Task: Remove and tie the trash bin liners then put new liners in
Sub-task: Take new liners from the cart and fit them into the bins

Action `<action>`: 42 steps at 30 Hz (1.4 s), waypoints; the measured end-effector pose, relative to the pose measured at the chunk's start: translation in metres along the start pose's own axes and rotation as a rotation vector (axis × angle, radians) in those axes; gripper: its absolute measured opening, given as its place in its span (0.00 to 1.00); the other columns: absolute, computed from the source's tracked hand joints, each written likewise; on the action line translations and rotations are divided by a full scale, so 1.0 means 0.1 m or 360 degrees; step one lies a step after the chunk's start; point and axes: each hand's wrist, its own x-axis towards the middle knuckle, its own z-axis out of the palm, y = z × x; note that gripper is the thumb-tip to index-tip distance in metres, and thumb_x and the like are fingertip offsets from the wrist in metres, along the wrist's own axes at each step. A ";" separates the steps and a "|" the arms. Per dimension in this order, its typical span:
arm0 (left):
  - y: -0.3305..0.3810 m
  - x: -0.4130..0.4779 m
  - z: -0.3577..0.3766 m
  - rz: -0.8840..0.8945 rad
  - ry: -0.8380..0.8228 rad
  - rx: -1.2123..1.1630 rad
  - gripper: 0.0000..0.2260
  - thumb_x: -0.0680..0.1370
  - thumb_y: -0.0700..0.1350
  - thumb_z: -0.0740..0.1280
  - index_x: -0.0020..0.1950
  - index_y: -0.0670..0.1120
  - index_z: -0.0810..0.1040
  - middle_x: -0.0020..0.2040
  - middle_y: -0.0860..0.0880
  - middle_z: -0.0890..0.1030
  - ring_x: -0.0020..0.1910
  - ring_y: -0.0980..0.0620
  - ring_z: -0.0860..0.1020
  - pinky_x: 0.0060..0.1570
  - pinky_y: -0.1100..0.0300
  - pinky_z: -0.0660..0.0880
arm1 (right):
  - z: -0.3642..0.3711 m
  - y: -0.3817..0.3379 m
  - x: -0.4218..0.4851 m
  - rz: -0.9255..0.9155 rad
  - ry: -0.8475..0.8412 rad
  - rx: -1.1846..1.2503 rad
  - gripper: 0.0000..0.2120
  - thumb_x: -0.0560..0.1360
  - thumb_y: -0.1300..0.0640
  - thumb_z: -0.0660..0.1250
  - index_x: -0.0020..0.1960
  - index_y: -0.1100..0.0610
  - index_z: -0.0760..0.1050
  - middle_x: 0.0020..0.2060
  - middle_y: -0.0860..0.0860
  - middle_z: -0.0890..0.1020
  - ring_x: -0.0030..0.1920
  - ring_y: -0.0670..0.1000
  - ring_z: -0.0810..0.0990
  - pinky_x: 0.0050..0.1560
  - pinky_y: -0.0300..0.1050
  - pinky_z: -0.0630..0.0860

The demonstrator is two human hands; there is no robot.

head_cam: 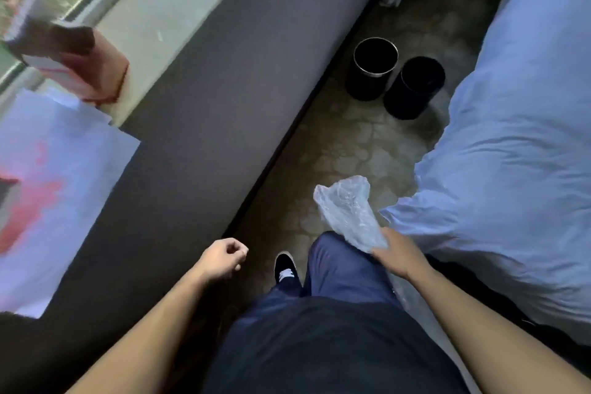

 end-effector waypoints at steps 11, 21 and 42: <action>3.01 1.33 0.15 0.0600 -0.0397 0.0409 0.03 0.76 0.45 0.66 0.45 0.48 0.80 0.32 0.55 0.76 0.32 0.54 0.76 0.31 0.63 0.70 | -0.09 1.02 0.26 0.0874 0.0157 0.0602 0.09 0.69 0.44 0.63 0.48 0.44 0.74 0.54 0.51 0.84 0.54 0.58 0.80 0.55 0.49 0.76; 4.62 2.19 0.01 0.0542 -0.0238 0.0856 0.04 0.77 0.46 0.67 0.44 0.51 0.81 0.32 0.55 0.80 0.37 0.52 0.83 0.38 0.59 0.77 | -2.01 0.85 1.53 0.0659 0.0295 0.0667 0.20 0.76 0.51 0.67 0.66 0.53 0.72 0.62 0.53 0.80 0.59 0.56 0.79 0.59 0.49 0.75; 8.09 4.45 -0.26 0.0463 -0.0368 0.0654 0.04 0.79 0.43 0.66 0.48 0.45 0.80 0.36 0.49 0.80 0.34 0.52 0.77 0.32 0.61 0.73 | -6.07 0.25 4.12 0.0417 0.0341 0.0421 0.17 0.77 0.49 0.68 0.64 0.52 0.73 0.55 0.48 0.80 0.54 0.53 0.79 0.55 0.48 0.75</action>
